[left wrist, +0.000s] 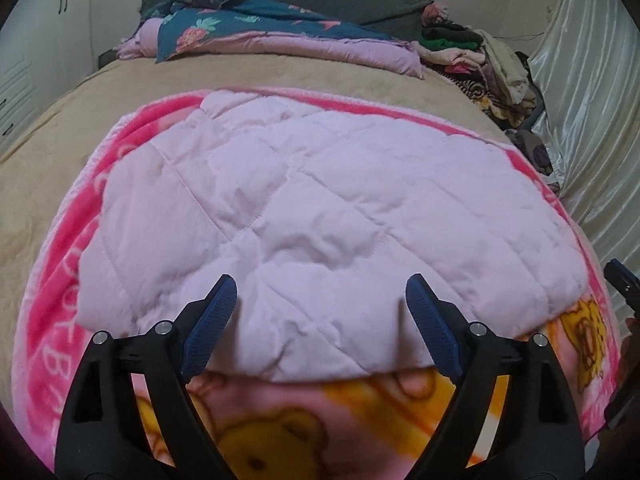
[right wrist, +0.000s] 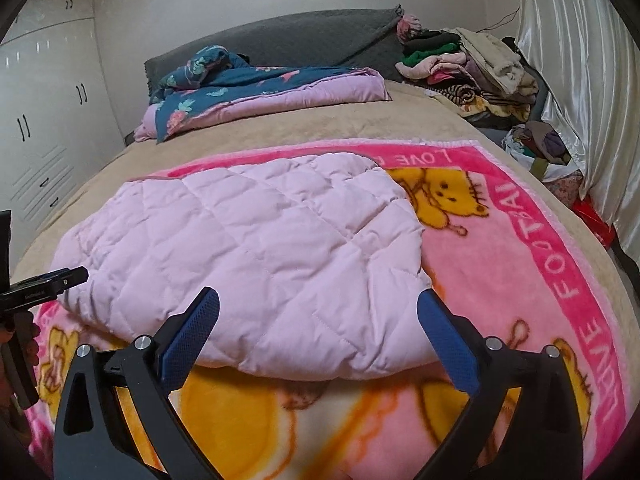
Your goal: Fold large clothes
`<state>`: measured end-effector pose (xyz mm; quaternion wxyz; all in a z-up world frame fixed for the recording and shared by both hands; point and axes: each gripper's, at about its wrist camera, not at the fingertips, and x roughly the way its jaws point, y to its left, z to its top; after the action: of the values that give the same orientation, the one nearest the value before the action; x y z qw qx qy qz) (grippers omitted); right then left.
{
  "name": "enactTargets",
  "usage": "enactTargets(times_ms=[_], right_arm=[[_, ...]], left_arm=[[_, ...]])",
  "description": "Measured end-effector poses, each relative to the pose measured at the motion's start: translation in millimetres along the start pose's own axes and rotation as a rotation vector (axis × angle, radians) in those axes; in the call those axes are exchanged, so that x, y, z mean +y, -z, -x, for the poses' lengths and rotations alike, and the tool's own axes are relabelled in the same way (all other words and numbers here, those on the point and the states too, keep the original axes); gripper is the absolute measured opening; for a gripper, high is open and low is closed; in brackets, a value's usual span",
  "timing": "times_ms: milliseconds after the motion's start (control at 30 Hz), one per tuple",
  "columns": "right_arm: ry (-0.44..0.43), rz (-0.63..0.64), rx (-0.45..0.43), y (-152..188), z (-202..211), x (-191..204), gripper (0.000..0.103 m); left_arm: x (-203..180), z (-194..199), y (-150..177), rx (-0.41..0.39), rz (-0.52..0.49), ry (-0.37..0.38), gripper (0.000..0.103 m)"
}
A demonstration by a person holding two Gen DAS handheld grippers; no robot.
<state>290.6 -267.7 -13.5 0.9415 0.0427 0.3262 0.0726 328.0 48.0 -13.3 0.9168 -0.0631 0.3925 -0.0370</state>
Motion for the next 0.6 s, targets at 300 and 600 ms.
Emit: enactTargets(times_ms=[300, 600], right_arm=[[-0.056, 0.007, -0.047, 10, 41, 11, 0.099], [-0.105, 0.021, -0.088, 25, 84, 26, 0.099]], left_arm=[[-14, 51, 14, -0.094, -0.001, -0.007, 0.094], [-19, 92, 32, -0.159, -0.013, -0.027, 0.094]])
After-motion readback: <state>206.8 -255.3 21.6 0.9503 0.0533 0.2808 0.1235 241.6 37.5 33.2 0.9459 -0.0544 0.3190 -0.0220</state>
